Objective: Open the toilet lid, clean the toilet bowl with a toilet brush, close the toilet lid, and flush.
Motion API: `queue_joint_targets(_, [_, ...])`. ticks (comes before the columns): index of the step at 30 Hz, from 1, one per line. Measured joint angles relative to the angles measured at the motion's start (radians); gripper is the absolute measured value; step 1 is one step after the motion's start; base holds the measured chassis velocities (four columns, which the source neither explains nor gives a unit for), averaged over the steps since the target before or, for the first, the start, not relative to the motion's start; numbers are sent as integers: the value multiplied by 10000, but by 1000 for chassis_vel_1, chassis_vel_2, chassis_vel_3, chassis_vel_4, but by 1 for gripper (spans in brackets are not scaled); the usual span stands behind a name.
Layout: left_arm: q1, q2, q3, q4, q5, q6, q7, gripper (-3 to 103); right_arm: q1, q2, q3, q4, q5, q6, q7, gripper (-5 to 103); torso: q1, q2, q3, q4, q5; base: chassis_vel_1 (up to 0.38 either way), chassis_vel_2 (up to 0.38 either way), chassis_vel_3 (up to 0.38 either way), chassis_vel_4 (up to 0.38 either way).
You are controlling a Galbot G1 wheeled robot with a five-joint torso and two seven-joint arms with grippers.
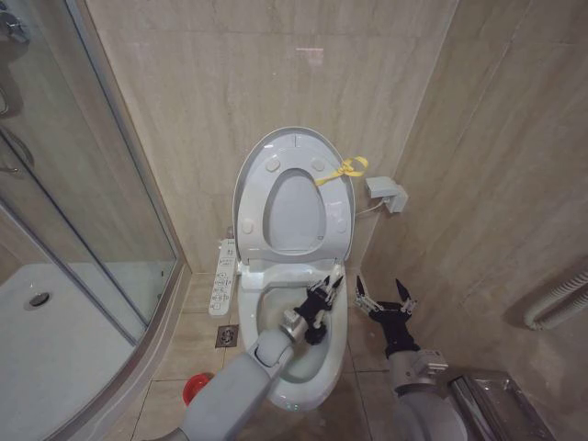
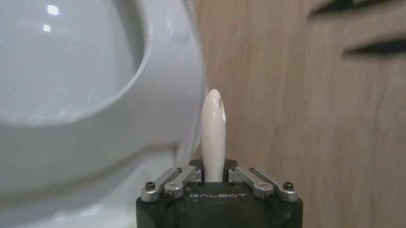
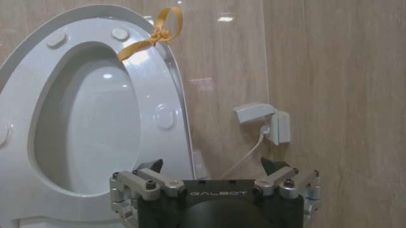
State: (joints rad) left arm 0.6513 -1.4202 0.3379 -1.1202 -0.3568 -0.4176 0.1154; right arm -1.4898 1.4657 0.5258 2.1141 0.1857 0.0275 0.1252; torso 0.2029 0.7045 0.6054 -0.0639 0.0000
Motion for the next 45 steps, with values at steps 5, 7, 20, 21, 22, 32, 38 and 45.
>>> queue_joint_targets(5, [-159,-67,-194,672,205,-244,76,18,0,0,-1,0,0,0,0,100,0,0,0,0,-1,0,0,0,0])
queue_joint_targets(7, [-187,-69,-195,572,215,-244,76,18,0,0,0,0,0,0,0,100,0,-1,1,-1,0,0,0,0,0])
queue_joint_targets(20, [-33,-96,209,-297,518,-264,105,18,-1,0,0,0,0,0,0,100,0,0,0,-3,-1,0,0,0,0])
queue_joint_targets(21, [-20,-67,119,-67,597,-324,139,18,-1,0,0,0,0,0,-1,100,0,-1,1,-3,-1,0,0,0,0])
queue_joint_targets(22, [8,-6,44,59,630,-352,161,18,0,0,0,0,0,0,0,100,0,0,0,-3,-1,0,0,0,0])
queue_joint_targets(32, [1051,825,-861,-866,984,-344,197,18,0,0,0,0,0,0,0,100,0,0,0,-3,-2,0,0,0,0])
queue_joint_targets(38, [2265,1299,-1737,-1891,1271,-281,174,18,0,0,0,0,0,0,0,100,0,0,-1,-1,-2,0,0,0,0])
queue_joint_targets(45, [3500,1843,-2326,-3144,1344,-244,166,18,0,0,0,0,0,0,0,100,0,0,-1,-3,-2,0,0,0,0])
